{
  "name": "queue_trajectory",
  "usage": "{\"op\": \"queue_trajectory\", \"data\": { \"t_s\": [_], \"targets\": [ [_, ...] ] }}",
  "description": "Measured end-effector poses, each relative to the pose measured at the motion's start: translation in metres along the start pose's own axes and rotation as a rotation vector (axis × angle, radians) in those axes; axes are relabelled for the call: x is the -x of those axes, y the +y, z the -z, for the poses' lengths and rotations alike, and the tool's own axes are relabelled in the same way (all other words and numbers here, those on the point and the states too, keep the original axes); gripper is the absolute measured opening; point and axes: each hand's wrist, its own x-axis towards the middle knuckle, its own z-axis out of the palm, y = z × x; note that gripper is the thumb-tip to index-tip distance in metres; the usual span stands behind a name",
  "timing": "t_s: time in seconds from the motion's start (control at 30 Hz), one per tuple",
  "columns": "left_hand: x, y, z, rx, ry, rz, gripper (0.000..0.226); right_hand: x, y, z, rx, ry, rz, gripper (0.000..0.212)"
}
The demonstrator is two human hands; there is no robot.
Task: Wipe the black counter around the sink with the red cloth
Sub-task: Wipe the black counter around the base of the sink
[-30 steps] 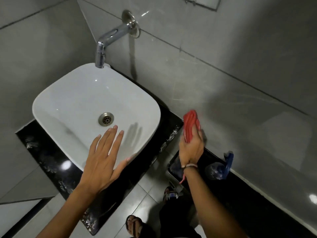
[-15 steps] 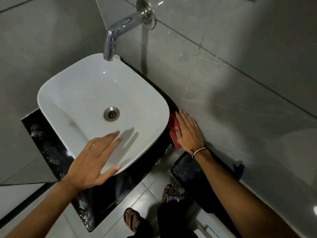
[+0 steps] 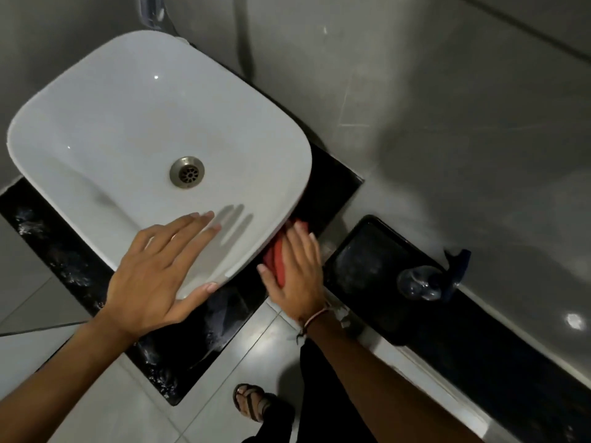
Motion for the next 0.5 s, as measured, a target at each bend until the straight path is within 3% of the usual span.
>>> {"op": "queue_trajectory", "data": {
  "t_s": [0.13,0.27,0.43,0.5],
  "targets": [
    [0.001,-0.013,0.0,-0.012,-0.061,-0.137,0.078,0.001,0.008,0.01,0.065,-0.06,0.088,0.049],
    [-0.002,-0.044,0.006,-0.05,-0.13,-0.188,0.078,-0.058,0.046,0.059,-0.072,0.027,-0.172,0.043],
    [-0.001,-0.046,0.003,-0.077,-0.089,-0.182,0.075,-0.131,0.071,0.08,-0.135,-0.043,-0.279,0.05],
    [0.0,-0.047,0.002,-0.084,-0.053,-0.175,0.076,-0.129,0.065,0.071,-0.193,0.022,-0.328,0.052]
  ]
}}
